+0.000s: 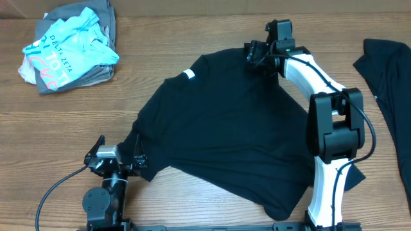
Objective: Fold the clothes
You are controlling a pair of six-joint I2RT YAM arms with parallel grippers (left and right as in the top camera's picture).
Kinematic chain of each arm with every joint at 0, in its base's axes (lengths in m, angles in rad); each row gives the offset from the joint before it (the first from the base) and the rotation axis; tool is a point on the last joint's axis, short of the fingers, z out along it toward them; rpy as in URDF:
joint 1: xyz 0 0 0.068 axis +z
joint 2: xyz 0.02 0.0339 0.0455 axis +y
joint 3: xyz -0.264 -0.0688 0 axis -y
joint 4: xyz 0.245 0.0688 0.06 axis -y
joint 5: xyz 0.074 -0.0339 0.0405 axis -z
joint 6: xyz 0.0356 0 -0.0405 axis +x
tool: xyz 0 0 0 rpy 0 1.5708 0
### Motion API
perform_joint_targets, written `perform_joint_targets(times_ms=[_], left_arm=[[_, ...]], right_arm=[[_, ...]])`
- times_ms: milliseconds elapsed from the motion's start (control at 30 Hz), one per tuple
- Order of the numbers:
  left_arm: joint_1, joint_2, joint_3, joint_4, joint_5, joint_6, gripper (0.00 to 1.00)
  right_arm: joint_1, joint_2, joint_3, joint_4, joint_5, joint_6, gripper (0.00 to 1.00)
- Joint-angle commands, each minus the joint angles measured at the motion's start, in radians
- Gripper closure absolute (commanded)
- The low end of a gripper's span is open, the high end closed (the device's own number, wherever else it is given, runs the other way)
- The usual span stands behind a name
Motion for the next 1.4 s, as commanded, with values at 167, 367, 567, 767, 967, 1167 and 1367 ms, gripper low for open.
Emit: perform_joint_targets(times_ms=[167, 367, 567, 767, 967, 1167, 1367], left_arm=[[-0.007, -0.01, -0.004, -0.003, -0.006, 0.026, 0.0], [-0.007, -0.011, -0.004, -0.003, -0.006, 0.026, 0.0], [-0.007, -0.011, -0.004, -0.003, -0.006, 0.026, 0.0], [-0.007, -0.011, -0.004, -0.003, -0.006, 0.026, 0.0], [-0.007, -0.011, -0.004, -0.003, -0.006, 0.026, 0.0], [-0.007, -0.01, -0.004, -0.003, -0.006, 0.026, 0.0], [-0.007, -0.011, -0.004, -0.003, -0.006, 0.026, 0.0]], right_arm=[[0.003, 0.047, 0.005, 0.039, 0.084, -0.136, 0.3], [0.005, 0.053, 0.005, 0.047, 0.117, -0.112, 0.55], [0.005, 0.053, 0.005, 0.057, 0.152, -0.075, 0.72], [0.005, 0.053, 0.005, 0.064, 0.189, -0.021, 0.93], [0.005, 0.053, 0.005, 0.057, 0.181, -0.027, 0.93], [0.011, 0.053, 0.006, 0.03, 0.167, -0.115, 0.12], [0.012, 0.053, 0.009, 0.006, 0.168, -0.169, 0.18]])
